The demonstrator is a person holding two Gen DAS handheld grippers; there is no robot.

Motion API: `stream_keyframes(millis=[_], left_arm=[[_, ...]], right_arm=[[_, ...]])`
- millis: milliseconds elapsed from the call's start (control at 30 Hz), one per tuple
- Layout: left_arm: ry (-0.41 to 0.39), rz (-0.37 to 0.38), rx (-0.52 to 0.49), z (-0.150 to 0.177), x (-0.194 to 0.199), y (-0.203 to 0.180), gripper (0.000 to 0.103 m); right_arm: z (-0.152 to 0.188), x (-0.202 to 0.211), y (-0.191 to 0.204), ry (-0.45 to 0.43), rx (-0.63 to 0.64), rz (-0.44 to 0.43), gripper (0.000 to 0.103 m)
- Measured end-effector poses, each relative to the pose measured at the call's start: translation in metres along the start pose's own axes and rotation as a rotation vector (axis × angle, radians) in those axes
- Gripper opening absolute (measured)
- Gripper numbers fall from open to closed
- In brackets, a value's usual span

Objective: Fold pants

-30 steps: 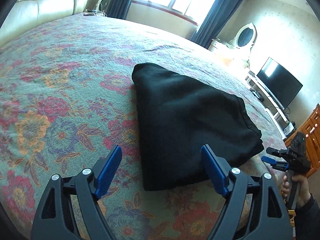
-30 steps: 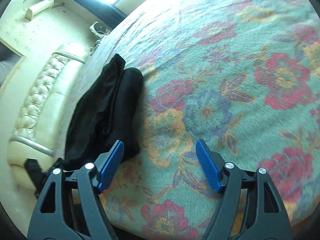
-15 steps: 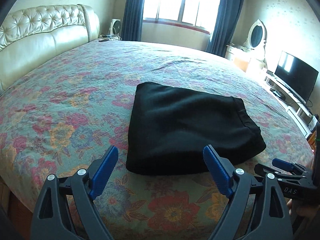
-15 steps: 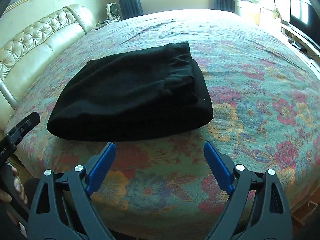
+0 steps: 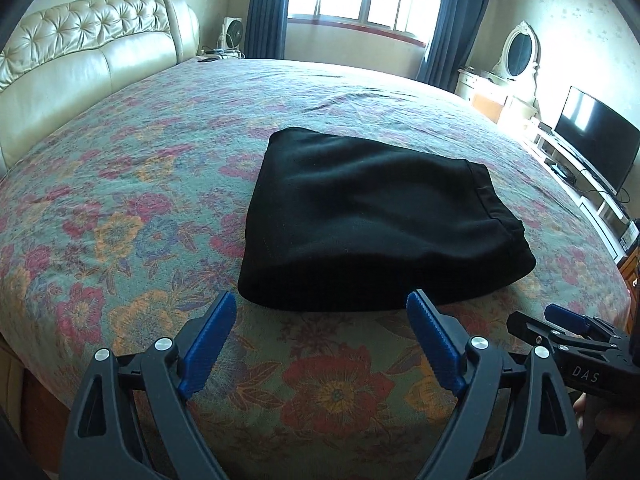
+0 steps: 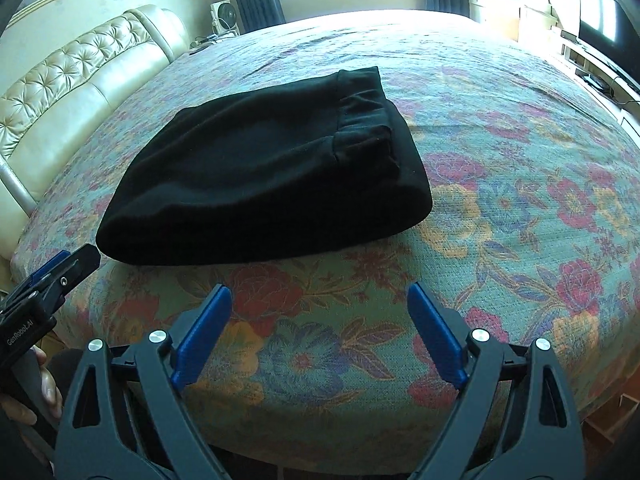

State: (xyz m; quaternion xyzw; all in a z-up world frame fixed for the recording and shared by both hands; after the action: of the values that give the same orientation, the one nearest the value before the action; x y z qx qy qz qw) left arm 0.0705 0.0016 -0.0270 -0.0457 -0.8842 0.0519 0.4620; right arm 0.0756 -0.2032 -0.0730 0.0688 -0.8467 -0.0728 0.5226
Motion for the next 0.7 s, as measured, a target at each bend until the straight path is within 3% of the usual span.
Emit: stream_keyframes(millis=[700], left_arm=[[0.026, -0.012, 0.003, 0.0005, -0.0056, 0.0032, 0.086]], right_arm=[[0.0033, -0.0044, 0.003, 0.022, 0.002, 0.002, 0.09]])
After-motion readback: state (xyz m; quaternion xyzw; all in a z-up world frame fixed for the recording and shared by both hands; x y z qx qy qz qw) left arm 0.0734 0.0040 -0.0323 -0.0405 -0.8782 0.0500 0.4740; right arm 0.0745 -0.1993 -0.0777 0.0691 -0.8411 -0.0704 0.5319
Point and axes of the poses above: each gripper's, at about its wrist camera, not at the fingertips, and x roughly against the way its jaws point, y to its left, z to its underside, the point moved 2 cm from there along -x, roughly the way its jaws point, and after that the axes turned 10 degrees about y, right-handed, at the moved point
